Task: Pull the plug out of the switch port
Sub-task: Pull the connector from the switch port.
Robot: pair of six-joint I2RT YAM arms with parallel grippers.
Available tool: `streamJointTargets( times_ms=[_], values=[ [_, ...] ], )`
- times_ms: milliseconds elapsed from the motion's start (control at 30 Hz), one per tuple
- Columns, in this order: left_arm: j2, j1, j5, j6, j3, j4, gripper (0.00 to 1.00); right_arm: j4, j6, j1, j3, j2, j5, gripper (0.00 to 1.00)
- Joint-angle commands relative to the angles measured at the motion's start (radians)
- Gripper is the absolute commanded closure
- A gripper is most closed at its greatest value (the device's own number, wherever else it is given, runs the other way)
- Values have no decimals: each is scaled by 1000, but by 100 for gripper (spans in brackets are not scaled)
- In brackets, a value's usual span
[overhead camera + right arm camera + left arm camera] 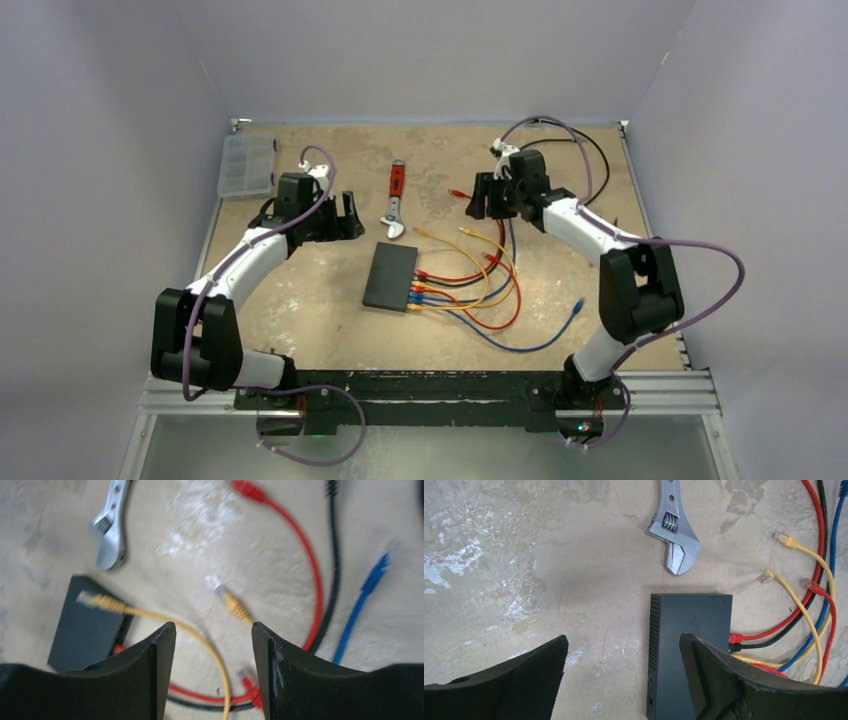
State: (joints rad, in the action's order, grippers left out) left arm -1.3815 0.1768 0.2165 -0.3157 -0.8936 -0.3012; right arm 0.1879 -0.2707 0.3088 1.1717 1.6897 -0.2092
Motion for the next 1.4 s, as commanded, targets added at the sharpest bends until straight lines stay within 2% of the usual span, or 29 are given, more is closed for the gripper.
streamJointTargets(
  times_ms=[0, 367, 867, 1367],
  values=[
    [30, -7, 63, -77, 21, 42, 17, -118, -43, 43, -117, -126, -139, 39],
    [30, -6, 243, -323, 239, 283, 18, -333, -148, 136, -361, -209, -332, 38],
    [-27, 8, 291, -349, 339, 372, 24, -456, -232, 203, -396, 11, -441, 46],
    [-91, 77, 199, -335, 326, 342, 33, -487, -265, 204, -371, 168, -547, 53]
  ],
)
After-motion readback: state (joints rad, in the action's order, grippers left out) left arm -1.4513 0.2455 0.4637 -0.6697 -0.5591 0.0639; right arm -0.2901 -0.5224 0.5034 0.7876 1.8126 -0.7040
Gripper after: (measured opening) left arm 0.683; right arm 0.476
